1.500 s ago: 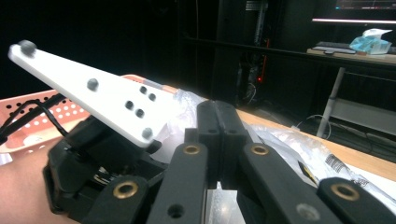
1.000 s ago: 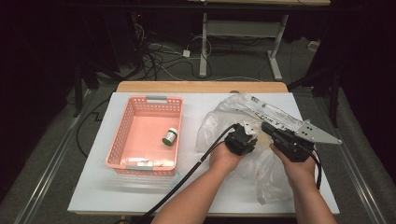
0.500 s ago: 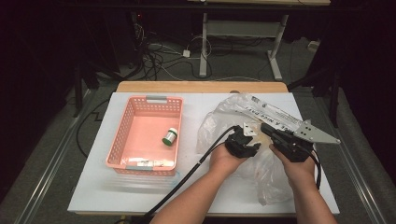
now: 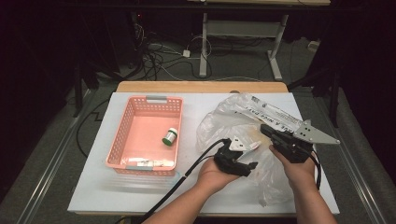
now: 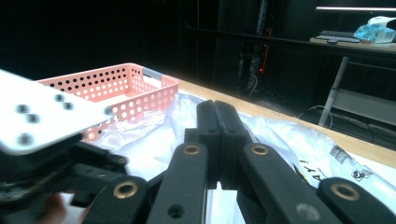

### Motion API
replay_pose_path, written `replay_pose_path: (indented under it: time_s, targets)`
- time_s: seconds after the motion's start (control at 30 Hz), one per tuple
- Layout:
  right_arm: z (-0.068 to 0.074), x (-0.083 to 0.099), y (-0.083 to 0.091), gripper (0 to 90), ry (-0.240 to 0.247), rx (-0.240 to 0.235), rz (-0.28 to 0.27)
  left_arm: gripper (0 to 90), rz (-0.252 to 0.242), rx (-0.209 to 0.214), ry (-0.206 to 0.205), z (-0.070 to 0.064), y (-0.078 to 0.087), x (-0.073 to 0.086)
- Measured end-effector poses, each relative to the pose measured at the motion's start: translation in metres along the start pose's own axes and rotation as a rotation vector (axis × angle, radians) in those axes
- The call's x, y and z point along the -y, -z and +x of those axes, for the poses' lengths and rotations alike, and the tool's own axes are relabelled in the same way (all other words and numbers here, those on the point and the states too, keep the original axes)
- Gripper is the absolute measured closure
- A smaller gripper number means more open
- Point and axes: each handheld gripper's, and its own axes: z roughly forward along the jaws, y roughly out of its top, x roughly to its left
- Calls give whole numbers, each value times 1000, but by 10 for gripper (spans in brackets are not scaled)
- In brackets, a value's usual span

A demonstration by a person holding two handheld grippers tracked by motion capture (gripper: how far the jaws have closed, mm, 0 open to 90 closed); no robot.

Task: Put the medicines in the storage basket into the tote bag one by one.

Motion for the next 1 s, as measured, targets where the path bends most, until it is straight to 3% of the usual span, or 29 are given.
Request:
replay_pose_path:
  time_s: [0.4, 0.5, 0.77, 1.0]
  targets:
    - [4, 2, -1, 900, 6, -3, 16, 128, -48, 49, -4, -17, 40, 22]
    - [4, 2, -2, 900, 11, -4, 20, 35, -62, 53, 7, -21, 52, 25]
    - [4, 2, -1, 900, 14, -1, 24, 0, -84, 14, 5, -20, 79, 33]
    - [5, 2, -1, 900, 19, -2, 26, 0, -86, -32, 11, -11, 97, 39]
